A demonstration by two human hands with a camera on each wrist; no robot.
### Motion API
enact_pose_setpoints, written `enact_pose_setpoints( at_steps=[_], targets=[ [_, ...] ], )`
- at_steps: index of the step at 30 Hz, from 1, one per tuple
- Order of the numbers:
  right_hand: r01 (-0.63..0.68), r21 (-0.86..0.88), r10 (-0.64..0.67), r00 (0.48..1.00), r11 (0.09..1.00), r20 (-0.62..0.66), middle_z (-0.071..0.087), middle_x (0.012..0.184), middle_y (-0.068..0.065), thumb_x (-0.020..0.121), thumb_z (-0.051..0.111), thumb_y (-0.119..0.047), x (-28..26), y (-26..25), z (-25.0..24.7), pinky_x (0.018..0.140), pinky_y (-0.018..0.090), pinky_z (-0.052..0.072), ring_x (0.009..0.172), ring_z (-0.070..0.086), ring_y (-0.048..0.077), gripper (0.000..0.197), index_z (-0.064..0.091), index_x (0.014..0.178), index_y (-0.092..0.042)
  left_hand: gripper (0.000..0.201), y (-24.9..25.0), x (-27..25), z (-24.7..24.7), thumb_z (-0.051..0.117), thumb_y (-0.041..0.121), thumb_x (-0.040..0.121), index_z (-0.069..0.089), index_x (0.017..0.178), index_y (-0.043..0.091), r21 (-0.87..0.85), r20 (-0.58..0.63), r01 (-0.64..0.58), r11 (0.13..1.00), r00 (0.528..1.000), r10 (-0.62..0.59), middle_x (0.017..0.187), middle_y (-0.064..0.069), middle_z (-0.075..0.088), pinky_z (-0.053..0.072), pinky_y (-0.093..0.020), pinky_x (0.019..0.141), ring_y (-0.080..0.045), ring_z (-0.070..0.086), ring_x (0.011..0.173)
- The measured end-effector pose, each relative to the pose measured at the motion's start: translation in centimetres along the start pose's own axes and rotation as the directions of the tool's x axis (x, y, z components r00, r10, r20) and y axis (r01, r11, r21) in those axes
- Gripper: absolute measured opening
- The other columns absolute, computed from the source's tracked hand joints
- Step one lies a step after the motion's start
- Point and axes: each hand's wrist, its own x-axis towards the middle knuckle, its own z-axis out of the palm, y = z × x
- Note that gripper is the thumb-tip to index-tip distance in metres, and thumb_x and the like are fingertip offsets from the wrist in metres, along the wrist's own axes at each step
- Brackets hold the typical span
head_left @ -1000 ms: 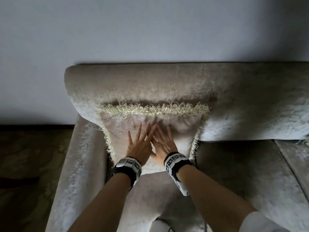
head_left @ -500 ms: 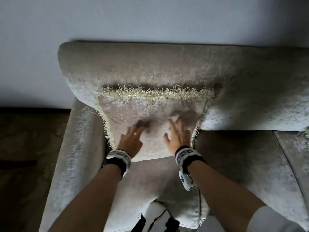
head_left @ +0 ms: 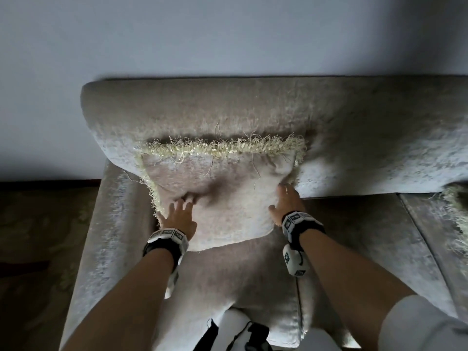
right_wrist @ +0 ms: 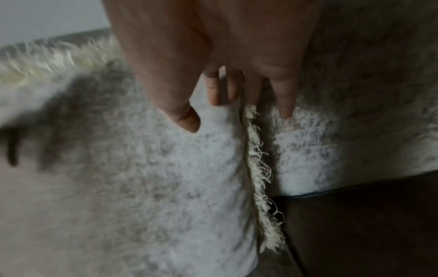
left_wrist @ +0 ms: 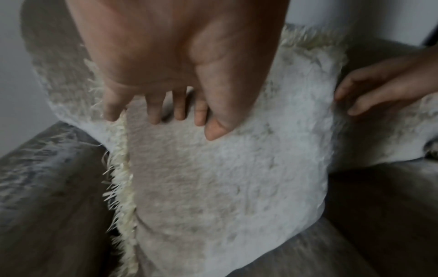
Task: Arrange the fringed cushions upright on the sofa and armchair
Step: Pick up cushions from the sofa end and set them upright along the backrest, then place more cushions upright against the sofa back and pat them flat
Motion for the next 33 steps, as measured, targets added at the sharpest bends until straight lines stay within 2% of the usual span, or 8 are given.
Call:
enact_pose_setpoints(
  at_steps=[2, 4, 8, 11, 15, 19, 25, 33],
  targets=[
    [0.056, -0.010, -0.056, 0.998, 0.998, -0.024, 0.025, 0.154, 0.008, 0.083, 0.062, -0.030, -0.9, -0.8, -1.3, 0.104, 0.043, 0.043, 0.137, 0.033, 0.028, 0.067, 0.034, 0.141, -0.013, 0.056, 1.7, -1.0, -1.6, 0.052, 0.019, 0.084, 0.036, 0.136, 0.024, -0.029, -0.037, -0.057, 0.998, 0.998, 0.056, 0.149, -0.001, 0.027, 0.021, -0.065, 0.110, -0.024, 0.027, 0.139],
    [0.116, -0.025, -0.116, 0.993, 0.993, -0.011, 0.029, 0.150, 0.007, 0.084, 0.061, -0.032, -2.1, -1.8, -3.1, 0.104, 0.045, 0.042, 0.135, 0.034, 0.027, 0.059, 0.037, 0.136, -0.017, 0.052, 3.1, -2.0, -3.4, 0.052, 0.019, 0.085, 0.038, 0.135, 0.023, -0.017, -0.086, -0.114, 0.993, 0.990, 0.112, 0.150, 0.000, 0.028, 0.021, -0.063, 0.112, -0.023, 0.028, 0.139],
    [0.221, -0.055, -0.221, 0.975, 0.974, -0.003, 0.025, 0.154, 0.004, 0.090, 0.057, -0.031, -4.5, -3.2, -7.3, 0.108, 0.044, 0.038, 0.141, 0.028, 0.025, 0.059, 0.032, 0.142, -0.020, 0.048, 4.9, -4.4, -7.1, 0.052, 0.022, 0.087, 0.040, 0.133, 0.020, -0.006, -0.176, -0.166, 0.986, 0.971, 0.162, 0.147, 0.000, 0.032, 0.023, -0.061, 0.112, -0.023, 0.033, 0.136],
    [0.255, -0.065, -0.254, 0.967, 0.965, 0.019, 0.019, 0.158, 0.004, 0.092, 0.053, -0.034, -6.1, -2.9, -10.1, 0.113, 0.043, 0.033, 0.145, 0.022, 0.024, 0.062, 0.028, 0.147, -0.021, 0.046, 6.3, -6.5, -9.2, 0.052, 0.025, 0.088, 0.041, 0.133, 0.019, 0.005, -0.218, -0.182, 0.983, 0.959, 0.179, 0.145, 0.000, 0.036, 0.025, -0.059, 0.111, -0.023, 0.037, 0.133],
    [0.257, -0.049, -0.257, 0.966, 0.965, 0.015, 0.027, 0.154, 0.004, 0.091, 0.054, -0.035, -8.4, -1.7, -13.2, 0.109, 0.043, 0.037, 0.140, 0.031, 0.025, 0.058, 0.035, 0.143, -0.020, 0.045, 8.2, -9.6, -11.5, 0.051, 0.026, 0.088, 0.043, 0.131, 0.019, -0.002, -0.264, -0.208, 0.978, 0.944, 0.200, 0.141, 0.001, 0.041, 0.031, -0.054, 0.108, -0.023, 0.043, 0.127],
    [0.267, -0.024, -0.267, 0.964, 0.963, -0.007, 0.029, 0.152, 0.005, 0.088, 0.053, -0.034, -10.8, 0.7, -15.9, 0.109, 0.045, 0.036, 0.141, 0.030, 0.027, 0.052, 0.042, 0.137, -0.018, 0.048, 10.6, -12.5, -13.0, 0.048, 0.029, 0.089, 0.038, 0.135, 0.018, -0.024, -0.290, -0.179, 0.983, 0.943, 0.165, 0.136, -0.002, 0.050, 0.036, -0.049, 0.103, -0.027, 0.049, 0.121],
    [0.239, -0.039, -0.240, 0.970, 0.970, -0.032, 0.015, 0.161, 0.005, 0.093, 0.053, -0.036, -14.3, 6.1, -19.7, 0.117, 0.045, 0.023, 0.149, 0.012, 0.023, 0.064, 0.028, 0.150, -0.021, 0.053, 14.9, -17.2, -14.5, 0.046, 0.037, 0.092, 0.034, 0.140, 0.019, 0.026, -0.322, -0.208, 0.978, 0.924, 0.206, 0.138, -0.003, 0.050, 0.037, -0.049, 0.103, -0.028, 0.049, 0.123],
    [0.253, -0.052, -0.256, 0.962, 0.966, -0.089, 0.010, 0.162, 0.003, 0.094, 0.053, -0.040, -19.1, 15.3, -24.1, 0.118, 0.046, 0.021, 0.150, 0.007, 0.022, 0.072, 0.016, 0.154, -0.023, 0.061, 23.3, -23.5, -14.4, 0.045, 0.046, 0.093, 0.027, 0.145, 0.022, 0.034, -0.363, -0.191, 0.981, 0.912, 0.190, 0.142, -0.005, 0.048, 0.034, -0.053, 0.105, -0.031, 0.045, 0.128]
  ],
)
